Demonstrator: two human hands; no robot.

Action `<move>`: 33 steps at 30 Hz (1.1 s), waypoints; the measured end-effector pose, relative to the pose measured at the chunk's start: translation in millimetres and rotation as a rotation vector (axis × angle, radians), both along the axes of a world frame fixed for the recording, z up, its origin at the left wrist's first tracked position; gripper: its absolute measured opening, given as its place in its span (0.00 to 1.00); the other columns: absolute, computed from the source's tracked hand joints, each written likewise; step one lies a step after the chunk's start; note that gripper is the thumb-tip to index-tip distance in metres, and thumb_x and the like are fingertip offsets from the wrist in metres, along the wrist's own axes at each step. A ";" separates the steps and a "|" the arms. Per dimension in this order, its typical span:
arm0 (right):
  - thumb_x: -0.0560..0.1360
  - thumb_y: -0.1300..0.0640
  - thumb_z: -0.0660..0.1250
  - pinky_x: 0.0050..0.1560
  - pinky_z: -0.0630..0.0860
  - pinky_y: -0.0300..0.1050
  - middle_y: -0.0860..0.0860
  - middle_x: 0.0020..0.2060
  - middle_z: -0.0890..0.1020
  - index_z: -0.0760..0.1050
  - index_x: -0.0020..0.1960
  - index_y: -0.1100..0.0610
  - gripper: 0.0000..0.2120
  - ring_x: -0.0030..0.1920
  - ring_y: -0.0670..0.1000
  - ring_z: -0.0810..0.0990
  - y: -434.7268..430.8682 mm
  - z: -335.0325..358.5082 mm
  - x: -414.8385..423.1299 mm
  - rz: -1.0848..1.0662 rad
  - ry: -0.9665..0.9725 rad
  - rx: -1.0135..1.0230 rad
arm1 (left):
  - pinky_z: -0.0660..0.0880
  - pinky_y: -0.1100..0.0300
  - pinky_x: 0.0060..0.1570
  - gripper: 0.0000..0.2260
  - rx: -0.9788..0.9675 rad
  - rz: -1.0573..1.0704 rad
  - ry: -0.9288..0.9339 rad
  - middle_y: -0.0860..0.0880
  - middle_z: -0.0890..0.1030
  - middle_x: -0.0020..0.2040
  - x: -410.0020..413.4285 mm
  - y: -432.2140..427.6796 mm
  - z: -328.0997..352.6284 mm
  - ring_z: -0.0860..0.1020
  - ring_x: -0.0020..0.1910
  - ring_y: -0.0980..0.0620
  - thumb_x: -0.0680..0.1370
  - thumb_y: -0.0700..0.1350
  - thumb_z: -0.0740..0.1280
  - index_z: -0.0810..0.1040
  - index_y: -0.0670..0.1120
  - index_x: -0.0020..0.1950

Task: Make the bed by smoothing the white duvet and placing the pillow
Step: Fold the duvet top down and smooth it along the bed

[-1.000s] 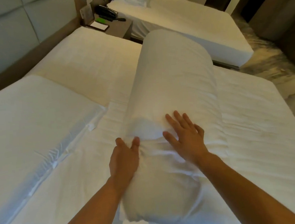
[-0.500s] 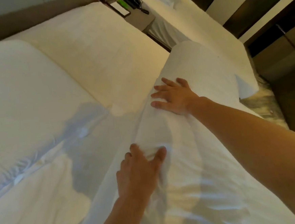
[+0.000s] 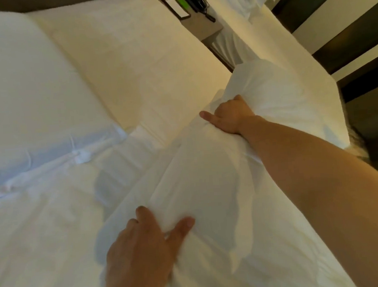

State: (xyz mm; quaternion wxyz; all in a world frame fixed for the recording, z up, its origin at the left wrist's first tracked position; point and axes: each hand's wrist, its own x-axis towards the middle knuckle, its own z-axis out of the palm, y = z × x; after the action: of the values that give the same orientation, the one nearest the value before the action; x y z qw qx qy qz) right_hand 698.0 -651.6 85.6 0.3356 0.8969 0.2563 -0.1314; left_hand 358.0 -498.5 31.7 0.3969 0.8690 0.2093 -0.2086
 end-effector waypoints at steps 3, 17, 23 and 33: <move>0.78 0.25 0.39 0.58 0.71 0.53 0.53 0.34 0.81 0.80 0.35 0.56 0.44 0.39 0.55 0.78 -9.0 25.1 11.6 -0.071 -0.067 0.160 | 0.73 0.51 0.51 0.33 -0.048 -0.041 0.013 0.48 0.81 0.54 8.8 -6.6 9.3 0.81 0.61 0.44 0.69 0.81 0.49 0.62 0.51 0.50; 0.80 0.27 0.43 0.59 0.69 0.54 0.50 0.29 0.76 0.69 0.29 0.53 0.37 0.32 0.51 0.71 4.1 -55.8 54.7 -0.016 -0.101 0.230 | 0.77 0.50 0.50 0.38 -0.163 0.135 0.005 0.49 0.76 0.40 54.1 8.5 -40.9 0.79 0.46 0.43 0.58 0.82 0.47 0.66 0.50 0.45; 0.80 0.27 0.42 0.55 0.64 0.53 0.50 0.32 0.78 0.70 0.31 0.53 0.37 0.36 0.51 0.75 56.6 -119.2 46.8 0.026 0.050 0.281 | 0.77 0.53 0.39 0.41 -0.227 0.359 0.043 0.46 0.80 0.25 38.1 22.5 -63.9 0.81 0.34 0.49 0.57 0.82 0.51 0.77 0.58 0.57; 0.75 0.22 0.45 0.76 0.41 0.73 0.47 0.84 0.49 0.54 0.80 0.34 0.36 0.84 0.59 0.40 -63.9 -13.8 68.9 -0.334 -0.280 0.442 | 0.70 0.43 0.66 0.35 0.249 -0.035 0.032 0.42 0.67 0.75 80.6 -11.4 -22.1 0.72 0.72 0.41 0.76 0.67 0.55 0.58 0.55 0.80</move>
State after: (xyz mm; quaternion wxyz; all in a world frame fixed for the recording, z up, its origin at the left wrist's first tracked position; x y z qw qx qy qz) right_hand 766.8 -715.5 71.7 0.1384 0.9872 0.0790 -0.0010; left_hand 438.5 -509.9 9.6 0.2788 0.9116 0.2249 -0.2018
